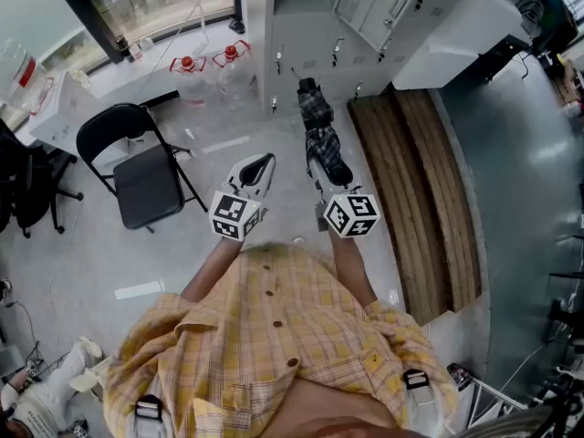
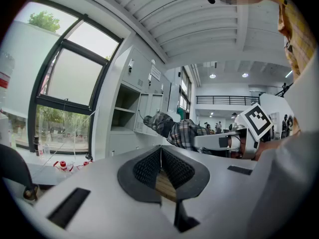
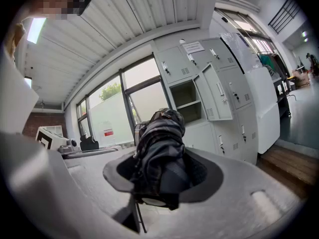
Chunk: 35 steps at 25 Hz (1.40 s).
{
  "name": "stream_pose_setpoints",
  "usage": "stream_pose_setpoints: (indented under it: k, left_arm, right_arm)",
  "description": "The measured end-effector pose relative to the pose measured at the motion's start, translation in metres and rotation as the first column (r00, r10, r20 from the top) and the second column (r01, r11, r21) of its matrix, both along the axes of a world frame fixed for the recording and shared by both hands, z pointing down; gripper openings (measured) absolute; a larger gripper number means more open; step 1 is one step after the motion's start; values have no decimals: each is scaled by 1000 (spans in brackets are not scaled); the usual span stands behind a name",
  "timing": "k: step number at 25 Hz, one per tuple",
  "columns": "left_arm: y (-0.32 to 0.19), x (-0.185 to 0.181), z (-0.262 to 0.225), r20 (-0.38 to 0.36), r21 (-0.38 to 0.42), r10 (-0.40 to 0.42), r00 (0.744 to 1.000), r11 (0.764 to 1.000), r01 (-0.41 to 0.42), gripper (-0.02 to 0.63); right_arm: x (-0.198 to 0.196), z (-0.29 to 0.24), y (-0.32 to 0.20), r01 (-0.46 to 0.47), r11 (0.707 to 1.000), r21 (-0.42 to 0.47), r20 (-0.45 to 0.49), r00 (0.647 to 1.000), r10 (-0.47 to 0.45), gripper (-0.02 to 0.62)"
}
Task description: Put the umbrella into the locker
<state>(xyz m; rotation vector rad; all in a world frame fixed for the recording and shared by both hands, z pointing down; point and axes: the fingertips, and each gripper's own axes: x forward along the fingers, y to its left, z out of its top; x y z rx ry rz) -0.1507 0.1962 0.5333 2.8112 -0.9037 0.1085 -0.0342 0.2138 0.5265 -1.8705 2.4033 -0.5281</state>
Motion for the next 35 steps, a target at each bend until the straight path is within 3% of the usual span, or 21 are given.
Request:
stream_pose_setpoints:
  k: [15,20,35]
  left_arm:
    - [10,-4,-3,-29,-16,6,1000,1000,-6,6]
    - [25,7,1,-17,-15,23,1000,1000,-23,6]
    - [36,43,3,42,-3,-32,999,999,32,5]
  right_arm:
    - [-9,-7,10,-19,1000,10,-14,1000,19,193]
    - [3,-9,22,-33,999,37,-13,999,33,192]
    - [50,-15,29,0,997,76,19,1000,-2,193]
